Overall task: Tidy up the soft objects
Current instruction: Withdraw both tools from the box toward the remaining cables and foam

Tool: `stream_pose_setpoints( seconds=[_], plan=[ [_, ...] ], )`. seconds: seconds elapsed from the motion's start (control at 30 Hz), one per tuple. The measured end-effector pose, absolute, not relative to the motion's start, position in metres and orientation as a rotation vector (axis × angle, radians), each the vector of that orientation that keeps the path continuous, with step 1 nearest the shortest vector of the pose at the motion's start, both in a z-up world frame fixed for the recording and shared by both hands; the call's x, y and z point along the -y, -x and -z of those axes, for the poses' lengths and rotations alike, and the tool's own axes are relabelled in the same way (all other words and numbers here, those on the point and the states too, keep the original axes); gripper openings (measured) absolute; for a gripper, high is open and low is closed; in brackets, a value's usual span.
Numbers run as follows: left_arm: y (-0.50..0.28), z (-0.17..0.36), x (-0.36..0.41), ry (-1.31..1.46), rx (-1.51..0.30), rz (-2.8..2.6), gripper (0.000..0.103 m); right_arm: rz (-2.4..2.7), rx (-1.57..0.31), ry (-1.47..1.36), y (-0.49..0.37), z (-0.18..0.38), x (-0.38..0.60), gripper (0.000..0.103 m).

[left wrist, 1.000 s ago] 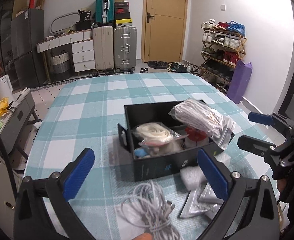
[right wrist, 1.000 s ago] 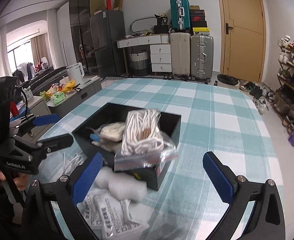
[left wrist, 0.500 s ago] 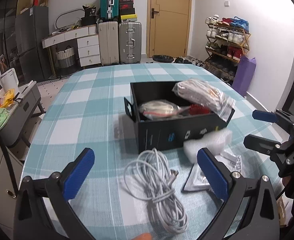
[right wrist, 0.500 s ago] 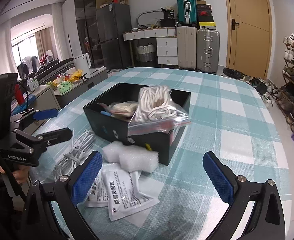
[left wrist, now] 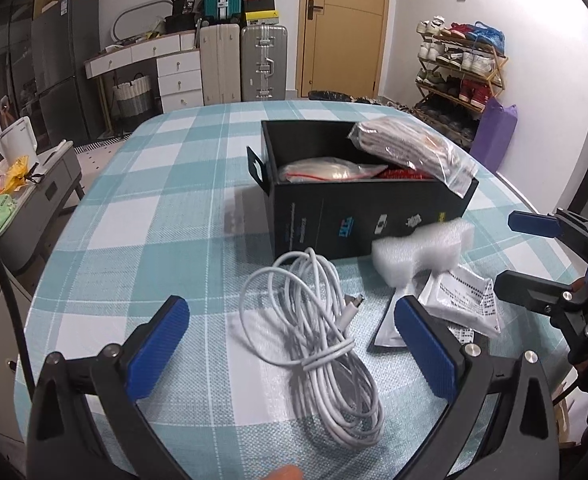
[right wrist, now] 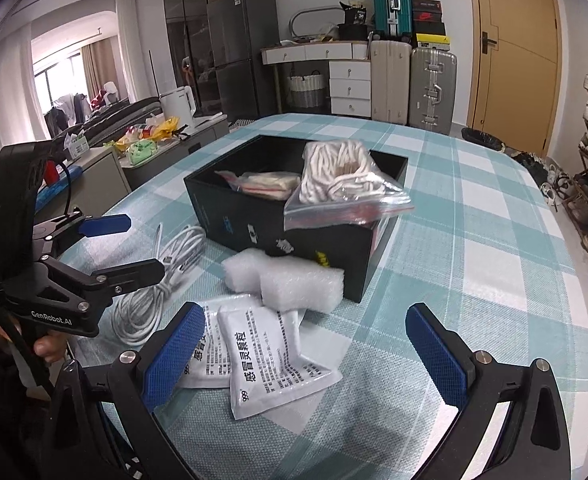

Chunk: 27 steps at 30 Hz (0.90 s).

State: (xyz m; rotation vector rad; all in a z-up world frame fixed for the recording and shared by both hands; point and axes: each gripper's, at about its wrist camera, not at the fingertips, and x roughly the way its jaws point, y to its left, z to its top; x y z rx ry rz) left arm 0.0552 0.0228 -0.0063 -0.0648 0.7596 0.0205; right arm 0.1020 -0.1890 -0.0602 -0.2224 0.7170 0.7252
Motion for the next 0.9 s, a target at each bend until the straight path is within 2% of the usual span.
stream_pose_setpoints(
  seconds=[0.77,0.9],
  plan=[
    [-0.064,0.022,-0.021,0.081,-0.859,0.01,0.103,-0.778,-0.807,0.296,-0.101,0.088,0.172,0.101],
    [-0.064,0.024,-0.022,0.084,-0.873,0.012,0.103,-0.781,-0.815,0.303,-0.101,0.089,0.171,0.09]
  ],
)
